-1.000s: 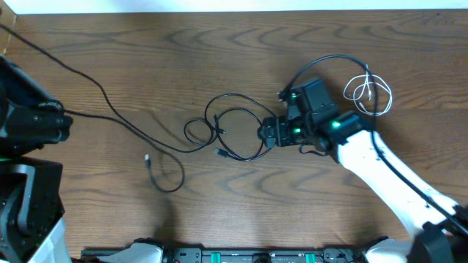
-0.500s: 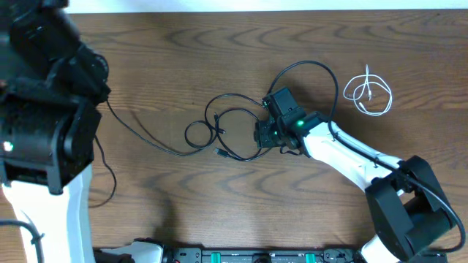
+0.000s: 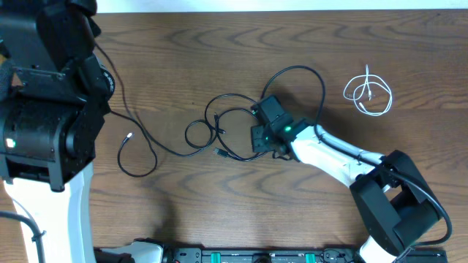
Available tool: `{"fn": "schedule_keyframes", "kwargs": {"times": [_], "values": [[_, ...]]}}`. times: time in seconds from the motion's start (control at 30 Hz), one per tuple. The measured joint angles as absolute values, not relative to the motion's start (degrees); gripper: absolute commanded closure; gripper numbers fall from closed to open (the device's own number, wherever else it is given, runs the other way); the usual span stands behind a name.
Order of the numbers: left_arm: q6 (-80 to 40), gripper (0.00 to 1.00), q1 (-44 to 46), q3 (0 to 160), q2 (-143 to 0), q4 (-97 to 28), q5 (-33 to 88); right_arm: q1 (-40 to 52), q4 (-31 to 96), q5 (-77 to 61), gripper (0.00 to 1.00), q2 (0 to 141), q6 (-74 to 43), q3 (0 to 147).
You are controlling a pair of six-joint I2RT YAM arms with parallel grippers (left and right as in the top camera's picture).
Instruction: Untangle cables
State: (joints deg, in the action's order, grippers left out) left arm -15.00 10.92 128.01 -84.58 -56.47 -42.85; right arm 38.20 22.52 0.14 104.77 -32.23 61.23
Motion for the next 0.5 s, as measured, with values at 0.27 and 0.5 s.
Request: {"fn": "schedule_keyframes", "kwargs": {"times": [0.27, 0.5], "values": [[-16.69, 0.92, 9.02, 127.98, -86.54, -59.81, -39.4, 39.57, 24.25, 6.68, 0.6, 104.79, -38.79, 61.21], [-18.2, 0.93, 7.97, 128.01, -86.65, -62.08, -35.86, 39.57, 22.85, 7.79, 0.65, 104.81, -40.38, 61.21]]}}
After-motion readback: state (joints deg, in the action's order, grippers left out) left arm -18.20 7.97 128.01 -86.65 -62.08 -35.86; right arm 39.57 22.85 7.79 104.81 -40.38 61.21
